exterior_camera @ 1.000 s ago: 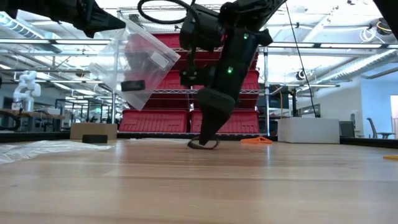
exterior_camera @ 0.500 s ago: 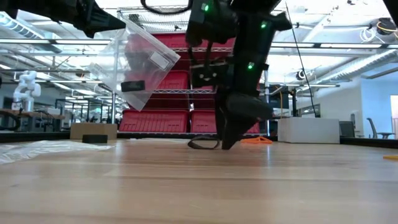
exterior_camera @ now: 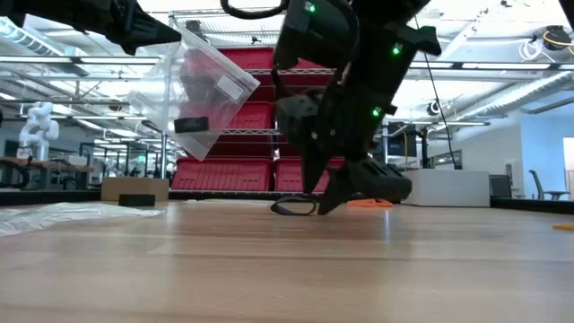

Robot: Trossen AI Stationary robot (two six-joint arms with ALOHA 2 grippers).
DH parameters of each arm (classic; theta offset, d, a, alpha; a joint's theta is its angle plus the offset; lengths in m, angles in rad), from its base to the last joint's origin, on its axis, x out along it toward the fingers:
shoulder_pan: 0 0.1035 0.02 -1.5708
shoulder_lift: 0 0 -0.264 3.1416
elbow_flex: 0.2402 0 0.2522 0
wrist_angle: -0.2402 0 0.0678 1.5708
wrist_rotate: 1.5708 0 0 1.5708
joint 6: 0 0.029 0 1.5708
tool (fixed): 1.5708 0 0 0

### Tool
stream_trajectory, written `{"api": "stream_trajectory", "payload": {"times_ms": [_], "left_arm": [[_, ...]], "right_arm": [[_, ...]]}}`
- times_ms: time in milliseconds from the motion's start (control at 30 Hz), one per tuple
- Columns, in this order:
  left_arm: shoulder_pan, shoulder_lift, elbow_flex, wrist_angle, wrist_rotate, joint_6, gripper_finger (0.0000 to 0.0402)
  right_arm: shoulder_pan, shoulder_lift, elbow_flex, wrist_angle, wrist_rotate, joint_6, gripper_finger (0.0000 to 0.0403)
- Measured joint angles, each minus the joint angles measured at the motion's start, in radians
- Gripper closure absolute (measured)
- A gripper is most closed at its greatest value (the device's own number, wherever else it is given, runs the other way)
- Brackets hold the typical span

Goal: Sort rubber bands
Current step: Put the black rubber band into the open transparent zip bag

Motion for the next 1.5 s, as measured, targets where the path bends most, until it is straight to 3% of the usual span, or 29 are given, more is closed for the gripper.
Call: {"api": "stream_trajectory", "payload": {"times_ms": [133,233,500,767,1033,1133,1233,1367,1500], "left_arm": [[0.0,0.0,0.0,0.0,0.0,0.0,0.0401],[0.0,0.0,0.0,0.0,0.0,0.0,0.0401],[0.0,0.0,0.0,0.0,0.0,0.0,0.0401],[0.0,0.0,0.0,-0.002,0.0,0.0,0.0401],[0.0,0.007,0.0,-0.003,0.0,0.001,0.0401],[0.0,0.012,0.0,-0.001,0.0,0.003,0.0401],[0.0,0.024,0.0,0.006,0.0,0.006,0.0401],[0.0,0.039,0.0,0.009,0.0,0.006,0.0401],[0.0,0.051,0.0,0.022,0.0,0.006,0.0401]], "right_arm": [[0.0,0.0,-0.022,0.056,0.007,-0.055,0.0221],[-0.001,0.0,-0.026,0.096,0.005,-0.079,0.0247],[-0.028,0.0,-0.026,0.132,-0.001,-0.054,0.0393],[-0.026,-0.054,-0.019,0.117,-0.006,0.088,0.0401],[-0.017,-0.235,0.014,0.152,0.041,0.237,0.0402],[-0.017,-0.284,0.021,0.274,0.129,0.235,0.0402],[-0.02,-0.3,0.021,0.474,0.2,0.123,0.0403],[-0.046,-0.299,0.021,0.694,0.185,0.022,0.0403],[-0.082,-0.299,0.021,0.757,0.139,0.015,0.0403]]}}
